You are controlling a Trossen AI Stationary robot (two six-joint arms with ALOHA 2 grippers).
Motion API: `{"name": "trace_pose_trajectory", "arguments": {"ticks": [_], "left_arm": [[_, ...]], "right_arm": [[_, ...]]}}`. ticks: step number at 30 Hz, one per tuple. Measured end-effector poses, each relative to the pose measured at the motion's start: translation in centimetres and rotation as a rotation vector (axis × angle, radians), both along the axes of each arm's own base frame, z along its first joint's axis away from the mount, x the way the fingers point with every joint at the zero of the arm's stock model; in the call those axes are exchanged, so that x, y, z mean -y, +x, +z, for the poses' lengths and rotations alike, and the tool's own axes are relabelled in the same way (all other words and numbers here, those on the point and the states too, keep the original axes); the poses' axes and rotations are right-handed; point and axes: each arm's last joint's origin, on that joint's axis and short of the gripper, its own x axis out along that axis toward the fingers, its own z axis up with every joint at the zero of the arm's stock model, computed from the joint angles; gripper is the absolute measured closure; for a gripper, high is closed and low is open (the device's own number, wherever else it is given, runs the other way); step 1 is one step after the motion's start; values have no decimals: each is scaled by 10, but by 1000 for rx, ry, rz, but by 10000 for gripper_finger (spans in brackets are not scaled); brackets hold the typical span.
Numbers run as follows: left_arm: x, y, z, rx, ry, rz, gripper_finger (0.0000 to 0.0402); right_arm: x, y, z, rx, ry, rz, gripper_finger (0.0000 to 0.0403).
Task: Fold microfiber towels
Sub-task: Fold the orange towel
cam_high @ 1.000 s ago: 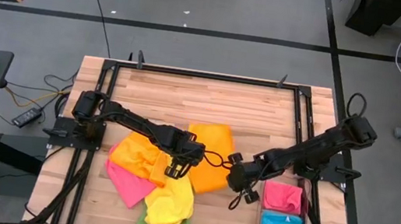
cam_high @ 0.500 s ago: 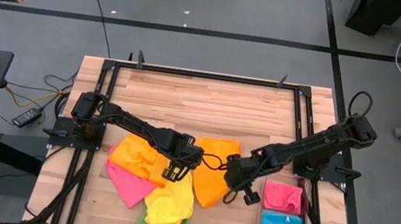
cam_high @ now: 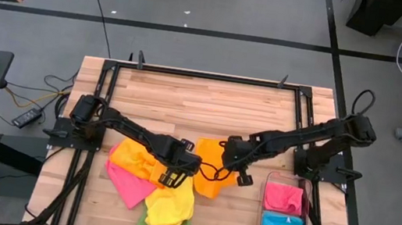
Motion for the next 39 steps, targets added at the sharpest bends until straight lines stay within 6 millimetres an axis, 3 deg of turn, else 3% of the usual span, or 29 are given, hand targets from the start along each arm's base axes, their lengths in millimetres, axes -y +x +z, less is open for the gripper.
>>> {"name": "trace_pose_trajectory", "arguments": {"ticks": [9, 15, 23, 31, 39], "left_arm": [[4, -4, -1, -31, 8, 9, 395], [6, -5, -1, -29, 8, 5, 370], [1, -3, -1, -27, 11, 5, 376], [-3, 1, 0, 7, 9, -3, 391], [-2, 2, 0, 12, 4, 7, 369]], "right_arm": [[31, 3, -1, 1, -30, -44, 395], [52, 2, -2, -7, -43, -88, 395], [76, -10, -22, -47, -45, -171, 395], [86, -10, -24, -18, -77, -162, 395], [90, -13, -38, -43, -88, -148, 395]]}}
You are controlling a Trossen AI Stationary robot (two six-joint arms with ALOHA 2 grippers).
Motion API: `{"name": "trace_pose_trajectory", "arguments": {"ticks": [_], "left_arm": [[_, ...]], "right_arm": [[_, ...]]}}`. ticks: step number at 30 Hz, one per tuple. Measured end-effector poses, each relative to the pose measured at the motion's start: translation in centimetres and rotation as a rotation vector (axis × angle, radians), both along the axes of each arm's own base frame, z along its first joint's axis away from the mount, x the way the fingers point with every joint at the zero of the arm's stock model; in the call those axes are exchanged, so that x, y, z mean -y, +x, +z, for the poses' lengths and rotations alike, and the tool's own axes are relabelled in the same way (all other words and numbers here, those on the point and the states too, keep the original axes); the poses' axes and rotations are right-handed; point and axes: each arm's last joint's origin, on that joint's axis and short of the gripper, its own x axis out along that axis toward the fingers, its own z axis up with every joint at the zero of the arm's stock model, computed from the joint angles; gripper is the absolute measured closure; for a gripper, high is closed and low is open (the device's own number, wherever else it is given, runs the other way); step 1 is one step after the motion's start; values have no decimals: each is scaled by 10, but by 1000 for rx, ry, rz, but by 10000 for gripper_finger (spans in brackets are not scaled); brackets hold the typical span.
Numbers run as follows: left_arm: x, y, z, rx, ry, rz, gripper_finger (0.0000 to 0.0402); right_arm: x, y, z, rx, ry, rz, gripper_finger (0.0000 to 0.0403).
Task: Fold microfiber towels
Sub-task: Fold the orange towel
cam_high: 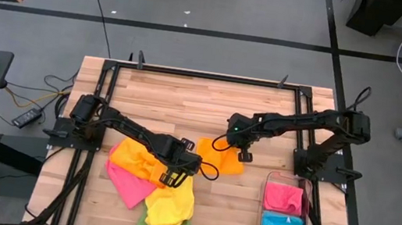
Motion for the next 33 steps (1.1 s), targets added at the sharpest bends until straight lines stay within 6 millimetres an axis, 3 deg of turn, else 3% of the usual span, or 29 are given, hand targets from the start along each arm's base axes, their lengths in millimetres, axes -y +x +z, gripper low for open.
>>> {"name": "trace_pose_trajectory", "arguments": {"ticks": [6, 15, 23, 33], "left_arm": [[0, 1, 0, 9, -1, -4, 378], [2, 15, 6, 162, -39, 10, 382], [-15, 33, 15, 352, -55, 104, 316], [-25, 45, 13, 438, -70, 142, 226]], "right_arm": [[5, -5, -8, 7, -2, -26, 371], [4, -4, -6, 4, 18, -71, 268], [5, -1, 7, -44, 31, -90, 225], [0, -12, 23, -61, 51, -133, 219]]}}
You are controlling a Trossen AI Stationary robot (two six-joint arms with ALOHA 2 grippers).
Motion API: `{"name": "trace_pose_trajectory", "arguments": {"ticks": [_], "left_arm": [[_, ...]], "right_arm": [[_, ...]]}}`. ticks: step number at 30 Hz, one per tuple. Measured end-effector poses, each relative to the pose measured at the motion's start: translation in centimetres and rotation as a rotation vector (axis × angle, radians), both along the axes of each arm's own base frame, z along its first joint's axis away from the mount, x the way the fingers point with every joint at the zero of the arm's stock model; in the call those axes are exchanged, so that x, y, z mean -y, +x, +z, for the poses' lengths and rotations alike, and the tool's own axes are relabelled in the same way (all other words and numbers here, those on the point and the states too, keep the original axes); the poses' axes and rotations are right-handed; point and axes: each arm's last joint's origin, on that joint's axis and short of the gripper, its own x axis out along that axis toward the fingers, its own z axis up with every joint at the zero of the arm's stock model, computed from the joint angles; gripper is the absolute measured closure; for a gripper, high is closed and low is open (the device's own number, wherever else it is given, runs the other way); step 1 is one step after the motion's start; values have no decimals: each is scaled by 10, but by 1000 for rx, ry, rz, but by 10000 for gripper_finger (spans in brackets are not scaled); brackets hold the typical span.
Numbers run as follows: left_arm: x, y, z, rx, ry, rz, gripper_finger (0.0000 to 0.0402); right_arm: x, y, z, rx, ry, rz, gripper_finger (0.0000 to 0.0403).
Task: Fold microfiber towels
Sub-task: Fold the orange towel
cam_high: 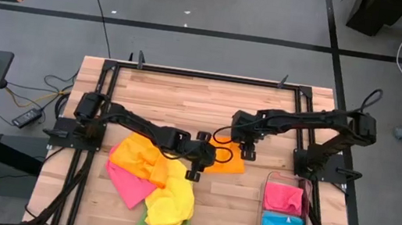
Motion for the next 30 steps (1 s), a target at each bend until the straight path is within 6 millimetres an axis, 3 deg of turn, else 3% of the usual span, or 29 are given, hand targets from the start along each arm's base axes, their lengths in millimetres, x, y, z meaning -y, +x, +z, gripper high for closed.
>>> {"name": "trace_pose_trajectory", "arguments": {"ticks": [13, 23, 30], "left_arm": [[4, 22, -28, 120, 23, -31, 200], [4, 27, -31, 153, 164, -147, 209], [-14, 30, -34, 152, 64, -113, 216]], "right_arm": [[-3, -20, 49, 212, -85, -28, 219], [-3, -20, 53, 245, -86, -38, 219], [-2, -19, 54, 263, -87, -43, 219]]}}
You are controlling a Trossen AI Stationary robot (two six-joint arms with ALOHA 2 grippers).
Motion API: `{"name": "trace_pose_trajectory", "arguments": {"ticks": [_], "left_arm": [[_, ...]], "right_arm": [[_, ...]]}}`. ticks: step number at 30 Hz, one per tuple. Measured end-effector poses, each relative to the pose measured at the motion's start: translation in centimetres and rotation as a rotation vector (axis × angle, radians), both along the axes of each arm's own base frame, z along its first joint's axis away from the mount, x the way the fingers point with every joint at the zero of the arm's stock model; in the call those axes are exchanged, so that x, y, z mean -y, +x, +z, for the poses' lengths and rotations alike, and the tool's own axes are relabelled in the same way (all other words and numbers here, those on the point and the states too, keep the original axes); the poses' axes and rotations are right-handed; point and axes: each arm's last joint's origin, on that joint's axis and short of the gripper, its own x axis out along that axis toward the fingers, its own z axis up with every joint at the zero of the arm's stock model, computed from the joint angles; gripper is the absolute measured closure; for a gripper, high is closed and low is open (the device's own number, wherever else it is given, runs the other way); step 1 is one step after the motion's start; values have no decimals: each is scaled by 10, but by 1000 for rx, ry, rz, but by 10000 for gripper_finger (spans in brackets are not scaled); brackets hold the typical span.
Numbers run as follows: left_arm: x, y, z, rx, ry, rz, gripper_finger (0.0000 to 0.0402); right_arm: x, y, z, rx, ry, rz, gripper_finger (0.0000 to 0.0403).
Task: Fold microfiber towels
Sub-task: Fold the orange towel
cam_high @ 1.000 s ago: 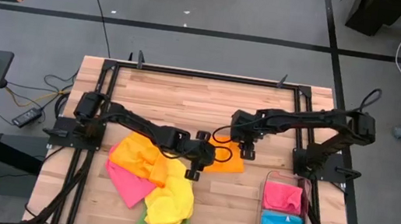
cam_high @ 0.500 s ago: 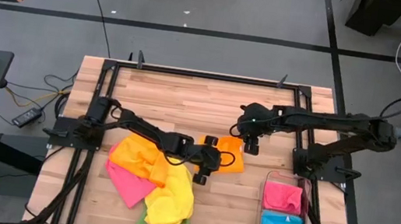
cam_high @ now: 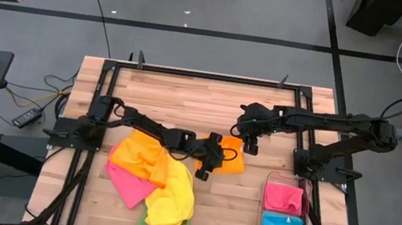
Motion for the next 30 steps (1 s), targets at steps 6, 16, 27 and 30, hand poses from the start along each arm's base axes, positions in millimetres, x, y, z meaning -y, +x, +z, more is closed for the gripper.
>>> {"name": "trace_pose_trajectory", "arguments": {"ticks": [6, 16, 27, 30], "left_arm": [[-8, -3, -5, -57, 54, -10, 242], [-12, -8, -10, -145, 93, -31, 319], [-15, -12, 5, -136, 79, -13, 383], [-18, -15, 17, -123, 73, 18, 365]], "right_arm": [[0, 0, 0, 1, 4, -5, 219], [-20, 11, -23, 29, 80, 76, 219], [-56, 12, -32, 15, 113, 180, 219], [-64, 12, -32, 14, 107, 207, 219]]}}
